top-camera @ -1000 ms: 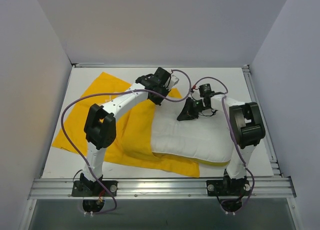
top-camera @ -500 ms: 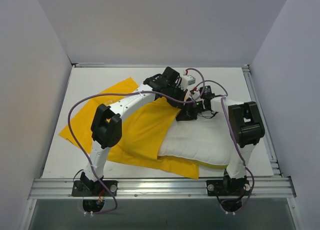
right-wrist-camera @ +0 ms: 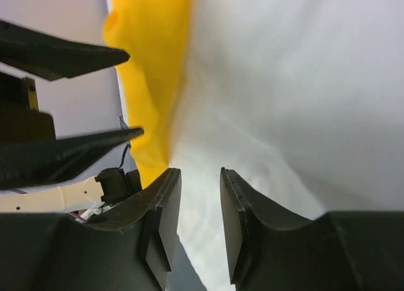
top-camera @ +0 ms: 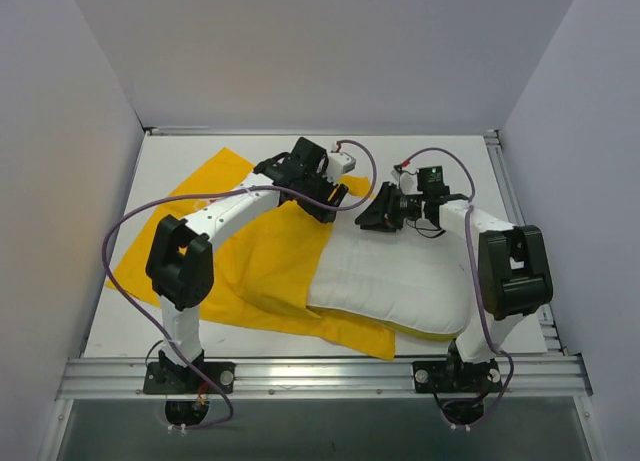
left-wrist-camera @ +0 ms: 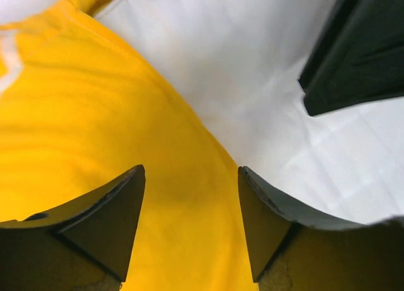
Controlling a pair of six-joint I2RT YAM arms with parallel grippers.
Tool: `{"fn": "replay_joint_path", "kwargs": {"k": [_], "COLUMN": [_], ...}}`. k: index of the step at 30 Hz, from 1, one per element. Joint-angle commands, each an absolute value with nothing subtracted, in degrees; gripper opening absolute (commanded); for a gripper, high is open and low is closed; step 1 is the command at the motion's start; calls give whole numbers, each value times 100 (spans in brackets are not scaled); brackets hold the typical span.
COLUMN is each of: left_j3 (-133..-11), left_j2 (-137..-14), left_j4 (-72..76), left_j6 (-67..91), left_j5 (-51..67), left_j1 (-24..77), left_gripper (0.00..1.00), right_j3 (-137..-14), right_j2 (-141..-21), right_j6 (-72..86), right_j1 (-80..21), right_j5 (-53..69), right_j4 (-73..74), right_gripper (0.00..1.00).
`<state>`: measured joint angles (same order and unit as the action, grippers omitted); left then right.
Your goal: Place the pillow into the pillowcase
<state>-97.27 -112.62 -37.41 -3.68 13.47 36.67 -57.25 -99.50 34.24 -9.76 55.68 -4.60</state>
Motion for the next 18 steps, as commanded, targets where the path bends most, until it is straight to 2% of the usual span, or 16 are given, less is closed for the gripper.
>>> {"fn": "replay_joint_path", "kwargs": {"k": [1, 2, 4, 7, 10, 12, 13, 15, 16, 17, 18], "left_j3": [-9546, -9545, -9728, -9931, -9923, -9809, -9782, -9826, -9870, -9940, -10080], "left_j2": [-10424, -10459, -10757, -11170, -11329, -11381, -11399, -11434, -11435, -11426, -11443], "left_j4": [-3709, -3726, -3972, -4288, -4386, -4395, -4395, -4395, -4395, -4386, -4334], "left_j6": [-765, -765, -721, -493, -422, -439, -448, -457, -440, -448, -457], "left_j5": [46, -504, -720, -616, -501, -623, -668, -563, -67, 321, 769], "left_j1": [4148, 4209, 4289, 4280, 4289, 4298, 4280, 4219, 4184, 4149, 4148], "left_gripper": [71, 73, 75, 77, 80, 77, 73, 56, 48, 36, 10], "right_j3": [-5748, -5739, -5783, -5889, -5862, -5766, -5722, -5643, -5625, -5608, -5590], "right_j2": [-9589, -9667, -9851, -10265, -10450, -10573, -10617, -10810, -10889, -11072, -11161], "right_j6": [3637, 3926, 4261, 4728, 4825, 4703, 4650, 4518, 4570, 4692, 4806], "right_j1": [-1116, -1116, -1090, -1072, -1212, -1361, -1397, -1450, -1468, -1468, -1476], "right_j5": [5678, 5634, 5546, 5546, 5537, 5520, 5493, 5344, 5326, 5344, 5352], "right_j4": [-1123, -1308, -1704, -1994, -2065, -2022, -2004, -1960, -2021, -2135, -2388], "right_gripper": [30, 28, 22, 14, 10, 8, 8, 6, 4, 4, 3]}}
